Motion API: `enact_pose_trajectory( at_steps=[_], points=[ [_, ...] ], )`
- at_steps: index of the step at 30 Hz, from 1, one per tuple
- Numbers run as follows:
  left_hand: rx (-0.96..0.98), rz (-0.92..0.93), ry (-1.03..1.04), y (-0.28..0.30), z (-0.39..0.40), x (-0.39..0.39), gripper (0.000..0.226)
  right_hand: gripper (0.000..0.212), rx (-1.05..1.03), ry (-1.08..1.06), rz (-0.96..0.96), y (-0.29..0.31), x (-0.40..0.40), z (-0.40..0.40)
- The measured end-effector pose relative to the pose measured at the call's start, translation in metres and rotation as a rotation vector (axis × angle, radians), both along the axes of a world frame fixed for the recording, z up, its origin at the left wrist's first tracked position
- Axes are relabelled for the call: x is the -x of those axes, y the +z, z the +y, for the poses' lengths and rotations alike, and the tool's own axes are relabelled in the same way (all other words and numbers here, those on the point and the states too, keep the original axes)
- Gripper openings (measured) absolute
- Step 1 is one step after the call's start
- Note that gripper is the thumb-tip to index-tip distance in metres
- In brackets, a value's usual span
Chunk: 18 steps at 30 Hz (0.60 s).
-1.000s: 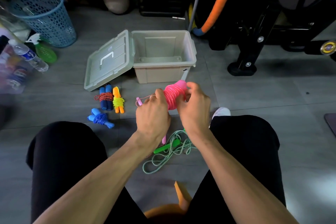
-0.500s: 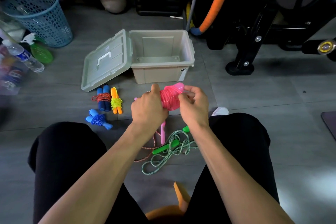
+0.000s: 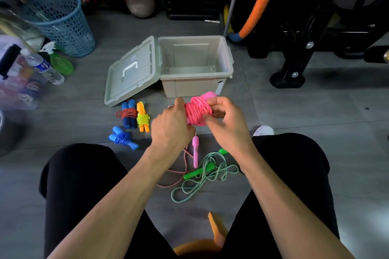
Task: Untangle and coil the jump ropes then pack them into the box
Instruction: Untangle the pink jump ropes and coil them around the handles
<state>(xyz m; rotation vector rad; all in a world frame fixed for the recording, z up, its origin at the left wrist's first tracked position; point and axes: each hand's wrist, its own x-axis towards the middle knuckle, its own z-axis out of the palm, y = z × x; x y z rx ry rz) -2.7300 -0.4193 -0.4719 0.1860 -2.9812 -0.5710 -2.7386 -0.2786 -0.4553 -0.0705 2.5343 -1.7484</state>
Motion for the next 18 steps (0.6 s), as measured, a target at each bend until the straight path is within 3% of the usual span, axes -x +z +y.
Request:
enact_pose_trajectory(
  at_steps=[4,12,16,18],
  points=[
    [-0.086,-0.013,-0.012,0.004,-0.001,0.001,0.032,0.029,0.029,0.037,0.079,0.003,-0.002,0.004],
    [-0.225,-0.171,-0.194,0.010,-0.018,0.001,0.037,0.030,0.015,0.207,0.035,0.008,0.003,0.016],
    [-0.378,-0.165,-0.274,0.008,-0.017,-0.004,0.087,0.028,-0.089,0.239,0.138,0.006,0.002,0.018],
    [-0.643,-0.196,-0.321,0.016,-0.014,-0.005,0.085,0.028,-0.146,0.256,0.207,0.005,0.005,0.020]
  ],
)
